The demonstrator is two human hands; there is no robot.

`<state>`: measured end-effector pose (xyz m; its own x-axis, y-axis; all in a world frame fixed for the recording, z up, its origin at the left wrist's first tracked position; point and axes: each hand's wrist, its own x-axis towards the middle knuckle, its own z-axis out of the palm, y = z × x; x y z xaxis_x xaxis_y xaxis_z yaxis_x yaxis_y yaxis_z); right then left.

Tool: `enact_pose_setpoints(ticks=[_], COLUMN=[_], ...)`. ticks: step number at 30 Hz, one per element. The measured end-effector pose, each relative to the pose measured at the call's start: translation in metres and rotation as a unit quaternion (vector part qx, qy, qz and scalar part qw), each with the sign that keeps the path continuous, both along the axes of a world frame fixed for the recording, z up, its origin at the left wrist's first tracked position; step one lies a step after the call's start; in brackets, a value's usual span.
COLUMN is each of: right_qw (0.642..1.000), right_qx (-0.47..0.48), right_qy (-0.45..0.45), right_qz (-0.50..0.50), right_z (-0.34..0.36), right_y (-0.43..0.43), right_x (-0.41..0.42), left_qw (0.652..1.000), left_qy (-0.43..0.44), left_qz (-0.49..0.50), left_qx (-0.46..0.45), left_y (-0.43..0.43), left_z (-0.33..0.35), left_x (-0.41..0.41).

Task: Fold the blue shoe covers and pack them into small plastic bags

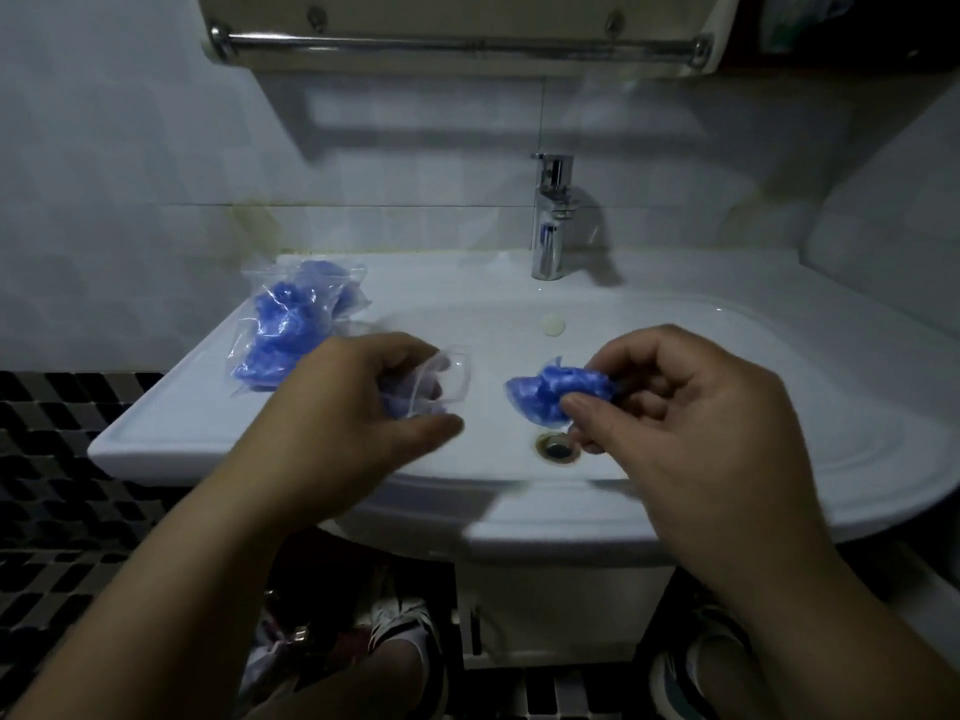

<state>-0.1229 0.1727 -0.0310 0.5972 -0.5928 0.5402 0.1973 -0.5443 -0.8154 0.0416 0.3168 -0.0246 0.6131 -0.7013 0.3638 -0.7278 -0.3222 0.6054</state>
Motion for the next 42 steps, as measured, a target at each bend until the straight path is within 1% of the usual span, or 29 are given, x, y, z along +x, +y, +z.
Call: enact_pose_setpoints(ticks=[2,4,6,8,13,15,17,19,21,22,24,25,27,29,31,33,34,36,39,42], right_qw=[0.996,0.984,0.964,0.944,0.934,0.93,0.916,0.892,0.867,0.865,0.873,0.876,0.895,0.925,0.958,0.982,0.988,0.993,0.995,0.997], right_qx=[-0.08,-0.169,-0.263,-0.324,-0.344,-0.353,-0.381,-0.416,-0.436,-0.429,-0.401,-0.389,-0.346,-0.296,-0.229,-0.154,-0.128,-0.108,-0.076,-0.006], right_qy=[-0.01,-0.008,0.017,0.051,0.095,0.099,0.124,0.177,0.239,0.259,0.275,0.283,0.282,0.24,0.171,0.099,0.073,0.049,0.069,0.079], right_qz=[-0.028,-0.047,-0.038,-0.015,-0.015,-0.011,-0.009,-0.004,-0.008,-0.016,-0.038,-0.044,-0.024,-0.006,0.012,0.041,0.042,0.02,-0.009,0.008], right_z=[0.011,0.021,0.027,0.027,0.026,0.025,0.025,0.025,0.024,0.025,0.027,0.028,0.03,0.035,0.042,0.045,0.045,0.043,0.034,0.024], right_y=[0.001,0.0,-0.003,-0.006,-0.001,0.002,0.007,0.01,0.01,0.009,0.008,0.006,0.0,-0.004,-0.008,-0.012,-0.013,-0.016,-0.021,-0.028], right_x=[-0.011,-0.022,-0.027,-0.028,-0.03,-0.028,-0.026,-0.026,-0.03,-0.033,-0.037,-0.038,-0.041,-0.047,-0.052,-0.056,-0.058,-0.057,-0.052,-0.047], left_qw=[0.995,0.987,0.978,0.97,0.965,0.961,0.962,0.965,0.965,0.966,0.968,0.966,0.963,0.959,0.946,0.932,0.925,0.922,0.911,0.902], left_qy=[0.057,0.085,0.114,0.128,0.082,0.086,0.08,0.075,0.089,0.087,0.079,0.088,0.095,0.092,0.106,0.141,0.175,0.229,0.293,0.331], left_qz=[-0.079,-0.134,-0.175,-0.208,-0.248,-0.261,-0.26,-0.249,-0.246,-0.244,-0.24,-0.243,-0.251,-0.256,-0.278,-0.305,-0.301,-0.251,-0.178,-0.151], left_qx=[-0.017,-0.016,-0.019,-0.017,0.034,0.03,0.019,0.021,0.018,0.014,0.002,-0.01,-0.038,-0.085,-0.127,-0.139,-0.15,-0.187,-0.228,-0.232], left_y=[-0.004,-0.008,-0.012,-0.016,-0.022,-0.023,-0.023,-0.024,-0.024,-0.024,-0.024,-0.024,-0.023,-0.021,-0.019,-0.02,-0.022,-0.028,-0.036,-0.04], left_z=[0.01,0.013,0.013,0.014,0.015,0.015,0.014,0.013,0.013,0.013,0.014,0.014,0.016,0.018,0.02,0.02,0.018,0.014,0.004,0.0], left_x=[-0.019,-0.03,-0.037,-0.043,-0.054,-0.058,-0.06,-0.061,-0.06,-0.059,-0.057,-0.057,-0.059,-0.061,-0.063,-0.065,-0.066,-0.065,-0.066,-0.066])
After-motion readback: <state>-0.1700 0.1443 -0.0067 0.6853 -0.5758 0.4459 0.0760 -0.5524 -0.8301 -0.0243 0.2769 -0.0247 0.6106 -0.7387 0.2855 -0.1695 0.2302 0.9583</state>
